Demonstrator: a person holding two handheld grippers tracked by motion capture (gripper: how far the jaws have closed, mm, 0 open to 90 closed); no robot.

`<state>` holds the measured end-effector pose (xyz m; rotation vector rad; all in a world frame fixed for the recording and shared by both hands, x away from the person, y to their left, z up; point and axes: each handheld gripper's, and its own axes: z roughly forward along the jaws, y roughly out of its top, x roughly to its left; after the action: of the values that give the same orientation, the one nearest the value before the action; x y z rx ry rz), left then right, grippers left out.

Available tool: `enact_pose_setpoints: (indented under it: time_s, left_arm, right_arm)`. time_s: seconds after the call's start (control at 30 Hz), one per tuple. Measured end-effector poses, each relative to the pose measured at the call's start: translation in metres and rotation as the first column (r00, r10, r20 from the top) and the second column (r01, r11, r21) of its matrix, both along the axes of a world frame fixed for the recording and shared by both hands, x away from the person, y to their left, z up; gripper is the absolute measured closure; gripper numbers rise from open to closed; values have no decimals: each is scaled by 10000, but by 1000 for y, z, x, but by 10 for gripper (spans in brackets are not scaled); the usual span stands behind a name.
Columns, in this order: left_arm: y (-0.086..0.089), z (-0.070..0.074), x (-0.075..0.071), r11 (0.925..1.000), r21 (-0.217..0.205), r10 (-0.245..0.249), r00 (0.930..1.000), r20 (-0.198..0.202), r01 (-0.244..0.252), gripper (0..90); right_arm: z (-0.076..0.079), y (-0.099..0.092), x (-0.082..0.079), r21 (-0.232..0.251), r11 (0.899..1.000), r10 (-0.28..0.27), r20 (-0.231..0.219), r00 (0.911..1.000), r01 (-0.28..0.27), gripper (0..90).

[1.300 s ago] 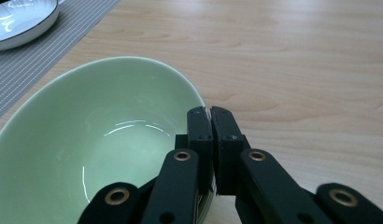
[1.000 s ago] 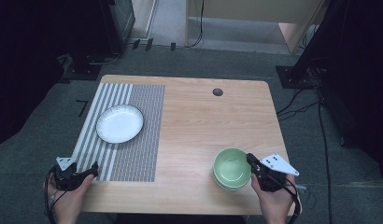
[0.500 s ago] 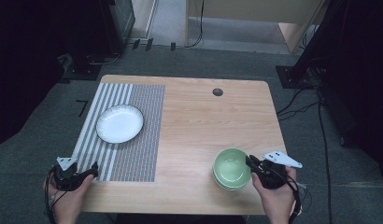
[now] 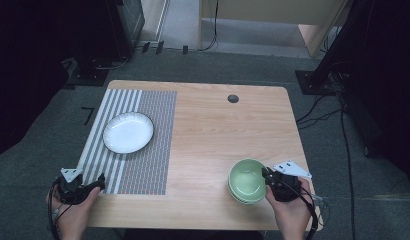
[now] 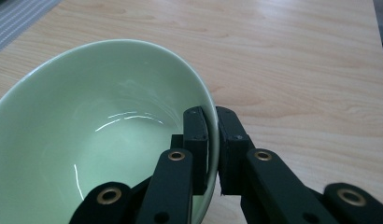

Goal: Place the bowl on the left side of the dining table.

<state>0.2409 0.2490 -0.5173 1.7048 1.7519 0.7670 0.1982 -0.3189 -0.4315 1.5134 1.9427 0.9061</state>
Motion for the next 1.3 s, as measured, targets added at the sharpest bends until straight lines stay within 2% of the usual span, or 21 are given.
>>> enact_pose_setpoints:
  time_s: [0.07, 0.13, 0.23, 0.53, 0.6, 0.77, 1.0, 1.3]
  left_arm:
    - [2, 0, 0, 9999, -149, 50, 10000, 67, -49, 135]
    - [2, 1, 0, 9995, -318, 84, 9999, 126, -80, 135]
    - [3, 1, 0, 9990, -423, 129, 9997, 225, -120, 135]
    - [5, 5, -3, 9980, -587, 254, 9981, 569, -221, 134]
    - [4, 6, -3, 9974, -698, 193, 9979, 621, -150, 135]
    - [1, 7, -3, 9980, -627, 76, 9972, 745, -29, 135]
    - [-1, 7, -3, 9981, -617, 53, 9965, 833, -1, 135]
    - [-8, 10, -6, 9976, -656, -139, 9948, 1005, 206, 135]
  right_arm:
    - [1, -1, -3, 10, 9999, 168, 357, 9992, -168, 859]
    - [2, 0, -3, -43, 9998, 179, 452, 9988, -178, 859]
    - [4, 4, -6, -452, 9987, 283, 919, 9954, -242, 860]
    - [13, 2, -13, -442, 9990, 173, 1586, 9872, -104, 861]
    - [16, 2, -15, -384, 9993, 104, 1763, 9843, -37, 861]
    - [22, 2, -19, -329, 9995, 48, 2228, 9749, 26, 861]
    - [27, 2, -21, -62, 9998, -146, 2531, 9673, 167, 861]
    - [34, 5, -20, 229, 9997, -130, 2767, 9609, 69, 861]
